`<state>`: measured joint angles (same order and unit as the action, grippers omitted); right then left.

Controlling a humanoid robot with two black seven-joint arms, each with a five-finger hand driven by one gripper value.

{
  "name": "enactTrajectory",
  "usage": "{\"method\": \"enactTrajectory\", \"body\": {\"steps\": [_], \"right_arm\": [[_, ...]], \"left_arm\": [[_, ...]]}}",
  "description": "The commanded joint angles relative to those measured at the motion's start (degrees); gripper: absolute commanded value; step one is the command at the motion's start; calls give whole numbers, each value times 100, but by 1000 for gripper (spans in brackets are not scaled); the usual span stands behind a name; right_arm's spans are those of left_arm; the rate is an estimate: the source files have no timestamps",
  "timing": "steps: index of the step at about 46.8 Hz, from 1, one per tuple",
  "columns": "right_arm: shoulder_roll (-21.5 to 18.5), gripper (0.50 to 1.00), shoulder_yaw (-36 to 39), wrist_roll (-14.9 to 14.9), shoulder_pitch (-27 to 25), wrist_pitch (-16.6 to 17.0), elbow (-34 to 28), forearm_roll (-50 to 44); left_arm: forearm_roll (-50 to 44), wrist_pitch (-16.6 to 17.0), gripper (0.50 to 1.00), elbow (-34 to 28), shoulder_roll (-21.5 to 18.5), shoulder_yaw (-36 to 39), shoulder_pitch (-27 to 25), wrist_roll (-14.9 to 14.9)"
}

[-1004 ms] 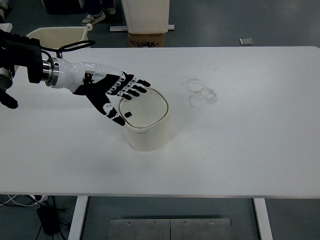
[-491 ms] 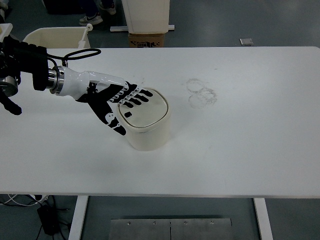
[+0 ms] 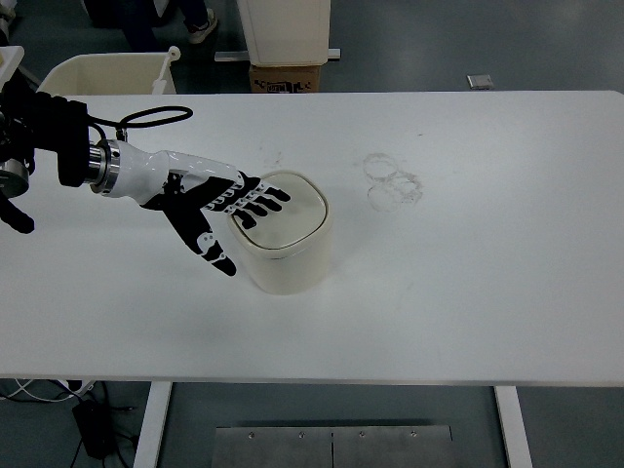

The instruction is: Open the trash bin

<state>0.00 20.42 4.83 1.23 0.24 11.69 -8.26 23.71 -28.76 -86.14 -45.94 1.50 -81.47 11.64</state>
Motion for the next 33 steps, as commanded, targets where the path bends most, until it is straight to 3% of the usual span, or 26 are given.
{"method": "enactTrajectory", "body": {"steps": [1,33], "right_arm": [[0,993,-2,0,0,2,0,0],[0,993,-2,0,0,2,0,0]], "left_arm": [[2,2,1000,0,6,0,8,-4],[37,134,1000,0,6,-9,140,-4]]}}
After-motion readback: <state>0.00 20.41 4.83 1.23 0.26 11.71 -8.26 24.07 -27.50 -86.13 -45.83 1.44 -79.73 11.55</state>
